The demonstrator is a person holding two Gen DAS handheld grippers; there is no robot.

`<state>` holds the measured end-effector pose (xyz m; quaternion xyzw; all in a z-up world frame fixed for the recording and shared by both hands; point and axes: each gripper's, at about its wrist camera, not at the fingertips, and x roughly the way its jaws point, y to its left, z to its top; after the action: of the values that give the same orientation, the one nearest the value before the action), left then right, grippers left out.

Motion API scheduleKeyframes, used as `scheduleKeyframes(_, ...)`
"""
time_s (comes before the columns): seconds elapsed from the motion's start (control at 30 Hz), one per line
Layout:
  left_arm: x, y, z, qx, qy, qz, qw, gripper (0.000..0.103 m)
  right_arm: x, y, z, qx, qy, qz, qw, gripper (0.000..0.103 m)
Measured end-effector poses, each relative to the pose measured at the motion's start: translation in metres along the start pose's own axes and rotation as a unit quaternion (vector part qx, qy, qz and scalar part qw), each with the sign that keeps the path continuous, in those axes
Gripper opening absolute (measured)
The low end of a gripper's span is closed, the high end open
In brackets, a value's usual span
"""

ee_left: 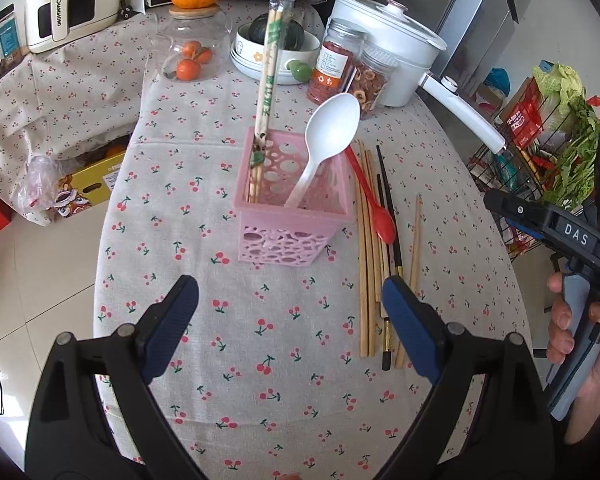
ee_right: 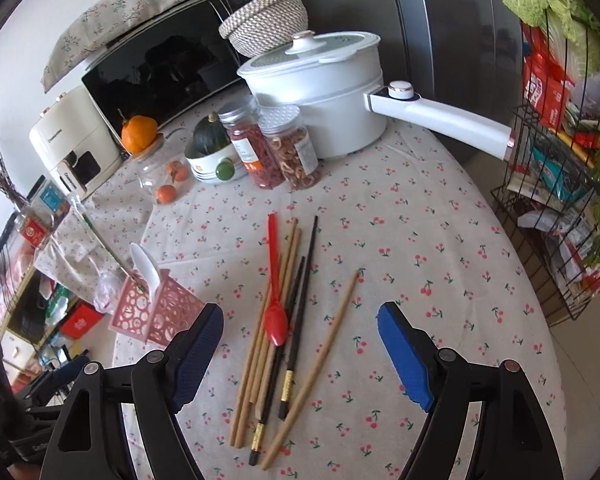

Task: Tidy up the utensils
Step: 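Lower the white spoon into the pink basket and open the right gripper, then grasp a loose bamboo chopstick with the right gripper while the left grasps a black chopstick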

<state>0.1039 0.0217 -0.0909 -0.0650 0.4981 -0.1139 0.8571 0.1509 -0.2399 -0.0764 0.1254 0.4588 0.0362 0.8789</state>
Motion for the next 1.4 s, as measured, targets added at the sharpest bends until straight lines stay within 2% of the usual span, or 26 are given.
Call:
scheduleKeyframes(0.3,0.023,-0.012,-0.010,0.022,0.032,0.012,0.9992,0.093,0.072,-0.021,-0.013,-0.017,0.081,-0.064,0.994,0.081)
scheduleKeyframes(0.53,0.029,-0.015,-0.012,0.035,0.043,0.007,0.9984,0.093,0.125,-0.026,-0.009,-0.015,0.117,-0.085,0.989,0.075)
scheduleKeyframes(0.57,0.029,-0.016,-0.013,0.037,0.044,0.006,0.9983,0.093,0.125,-0.024,-0.008,-0.024,0.104,-0.096,0.990,0.072)
scheduleKeyframes(0.67,0.029,-0.020,-0.014,0.042,0.043,0.001,0.9982,0.093,0.131,-0.013,-0.008,-0.061,0.106,-0.129,0.984,0.060)
scheduleKeyframes(0.73,0.029,-0.023,-0.015,0.047,0.044,0.000,0.9979,0.093,0.129,-0.008,-0.007,-0.074,0.112,-0.121,0.984,0.037)
scheduleKeyframes(0.77,0.030,-0.025,-0.016,0.051,0.044,0.000,0.9977,0.093,0.128,-0.007,-0.007,-0.075,0.118,-0.118,0.983,0.030)
scheduleKeyframes(0.8,0.029,-0.027,-0.018,0.055,0.045,-0.002,0.9975,0.093,0.128,-0.006,-0.006,-0.078,0.122,-0.113,0.983,0.017)
scheduleKeyframes(0.83,0.028,-0.030,-0.019,0.059,0.045,-0.003,0.9973,0.093,0.126,-0.008,-0.006,-0.078,0.127,-0.109,0.983,0.013)
scheduleKeyframes(0.9,0.026,-0.037,-0.022,0.071,0.042,-0.003,0.9966,0.093,0.122,-0.016,-0.005,-0.061,0.136,-0.092,0.985,0.006)
scheduleKeyframes(1.07,0.024,-0.064,-0.029,0.105,0.038,-0.010,0.9937,0.093,0.106,-0.048,-0.006,-0.009,0.140,-0.060,0.988,0.006)
scheduleKeyframes(1.13,0.028,-0.081,-0.028,0.124,0.041,-0.015,0.9914,0.088,0.092,-0.059,-0.004,-0.003,0.130,-0.059,0.990,0.006)
scheduleKeyframes(1.2,0.034,-0.098,-0.024,0.142,0.043,-0.018,0.9888,0.075,0.078,-0.068,-0.002,0.002,0.122,-0.054,0.991,0.006)
scheduleKeyframes(1.27,0.044,-0.115,-0.015,0.155,0.043,-0.018,0.9868,0.066,0.065,-0.077,0.000,0.007,0.115,-0.048,0.992,0.006)
scheduleKeyframes(1.33,0.059,-0.126,0.000,0.147,0.055,-0.028,0.9872,0.053,0.052,-0.086,0.000,0.013,0.110,-0.043,0.993,0.006)
scheduleKeyframes(1.4,0.077,-0.133,0.018,0.120,0.071,-0.042,0.9894,0.035,0.043,-0.092,0.001,0.020,0.104,-0.039,0.994,0.006)
